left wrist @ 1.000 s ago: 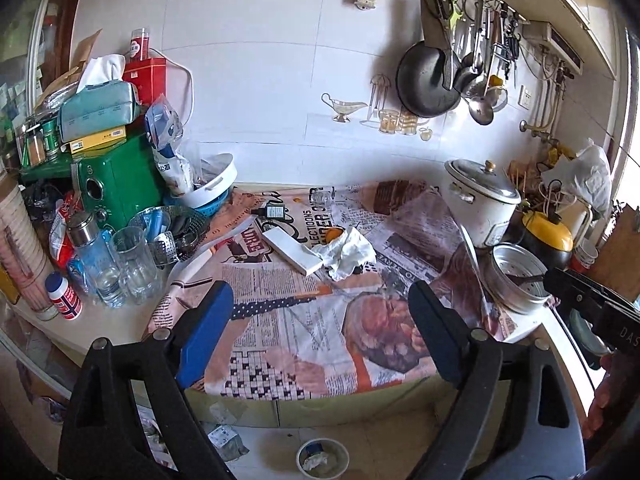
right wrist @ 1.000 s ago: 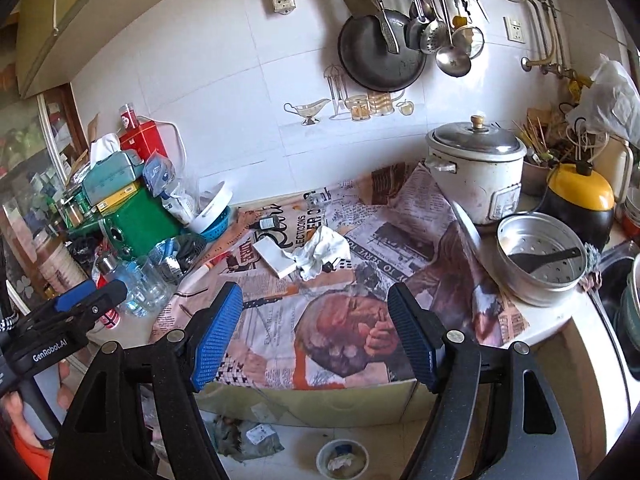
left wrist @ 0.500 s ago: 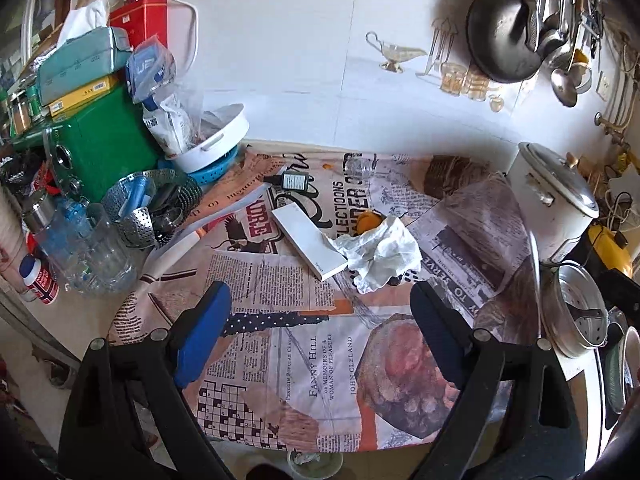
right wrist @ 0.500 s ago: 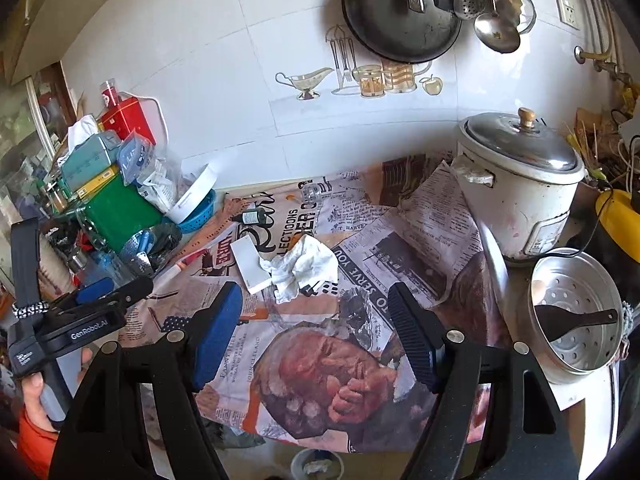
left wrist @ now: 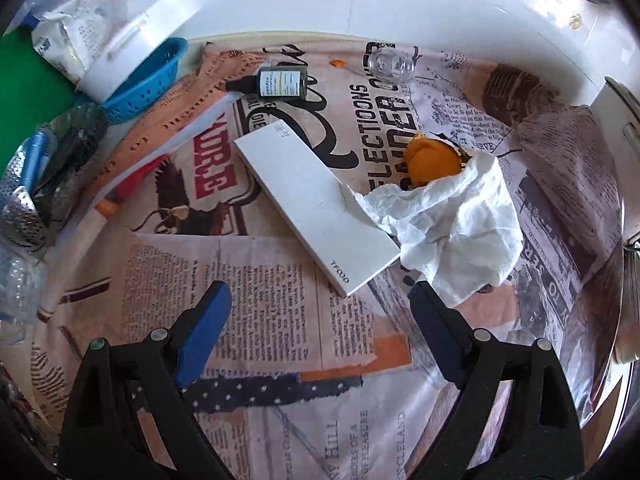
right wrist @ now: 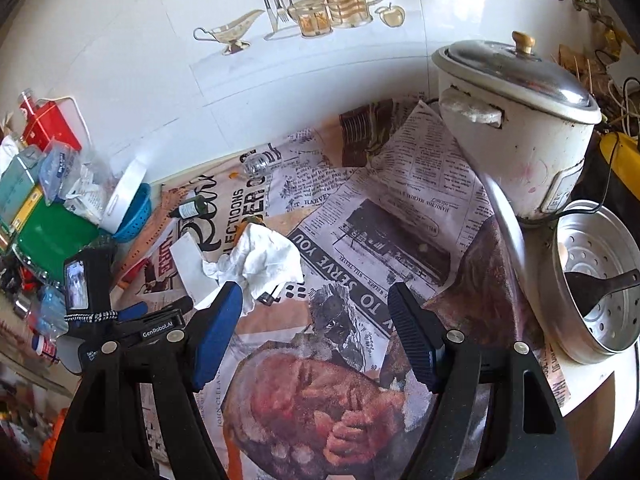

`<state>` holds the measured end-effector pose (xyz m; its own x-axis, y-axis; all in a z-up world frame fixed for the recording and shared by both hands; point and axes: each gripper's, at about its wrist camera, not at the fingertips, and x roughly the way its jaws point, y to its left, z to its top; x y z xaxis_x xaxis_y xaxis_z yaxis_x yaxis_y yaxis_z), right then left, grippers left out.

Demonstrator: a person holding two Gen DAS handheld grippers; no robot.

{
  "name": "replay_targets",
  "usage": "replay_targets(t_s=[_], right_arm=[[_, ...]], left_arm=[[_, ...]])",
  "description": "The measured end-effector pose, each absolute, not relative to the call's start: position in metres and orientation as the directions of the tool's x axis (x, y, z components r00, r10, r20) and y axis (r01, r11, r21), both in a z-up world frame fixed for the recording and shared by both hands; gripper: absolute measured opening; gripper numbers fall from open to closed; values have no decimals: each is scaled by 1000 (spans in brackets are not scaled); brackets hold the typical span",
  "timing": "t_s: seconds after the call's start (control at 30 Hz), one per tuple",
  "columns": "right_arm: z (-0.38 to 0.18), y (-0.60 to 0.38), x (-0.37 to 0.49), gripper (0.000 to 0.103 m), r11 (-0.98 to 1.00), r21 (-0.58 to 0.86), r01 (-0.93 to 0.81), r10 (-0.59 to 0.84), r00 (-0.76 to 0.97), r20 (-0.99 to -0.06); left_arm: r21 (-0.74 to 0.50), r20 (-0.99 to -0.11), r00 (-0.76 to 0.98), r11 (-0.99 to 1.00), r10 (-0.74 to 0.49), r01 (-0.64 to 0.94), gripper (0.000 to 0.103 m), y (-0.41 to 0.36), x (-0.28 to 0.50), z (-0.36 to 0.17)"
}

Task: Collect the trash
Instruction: 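Raise both tools back to the counter toward the remaining tissue, then grasp the white box with the left tool while the right tool grasps the tissue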

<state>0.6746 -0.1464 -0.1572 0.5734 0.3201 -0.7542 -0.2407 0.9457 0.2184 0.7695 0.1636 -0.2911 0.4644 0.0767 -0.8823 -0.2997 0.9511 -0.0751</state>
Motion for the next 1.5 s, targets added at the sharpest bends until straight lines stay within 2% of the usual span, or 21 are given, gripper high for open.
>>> replay_targets(t_s=[0.17, 0.33, 0.67, 0.8, 0.87, 0.97, 1.2, 1.5], right_arm=[[-183, -138, 695, 72, 957, 206, -207, 287, 536, -794], [-200, -130, 708, 72, 953, 212, -214, 293, 494, -819], [-234, -80, 761, 72, 895, 267, -357, 404, 396, -825], [-255, -59, 786, 72, 886, 261, -384, 404, 363, -839], [-263, -54, 794, 72, 883, 270, -383, 408, 346, -845], [-272, -45, 802, 72, 879, 289, -379, 419, 325, -848], [-275, -19, 782, 72, 843, 292, -452, 442, 272, -855], [-278, 32, 750, 73, 809, 80, -582, 336, 345, -876]], left_arm=[[-90, -894, 445, 953, 50, -289, 91, 161, 799, -315], [-54, -900, 428, 952, 84, -303, 91, 166, 804, -327], [-1, -891, 425, 935, 161, -356, 90, 213, 777, -331], [0, -875, 457, 943, 162, -334, 79, 220, 779, -330], [-2, -865, 476, 948, 159, -320, 64, 221, 782, -329], [-6, -856, 496, 956, 148, -294, 50, 221, 786, -327], [-34, -854, 509, 963, 112, -268, 50, 230, 776, -318], [-8, -839, 529, 968, 130, -251, 50, 236, 754, -305]])
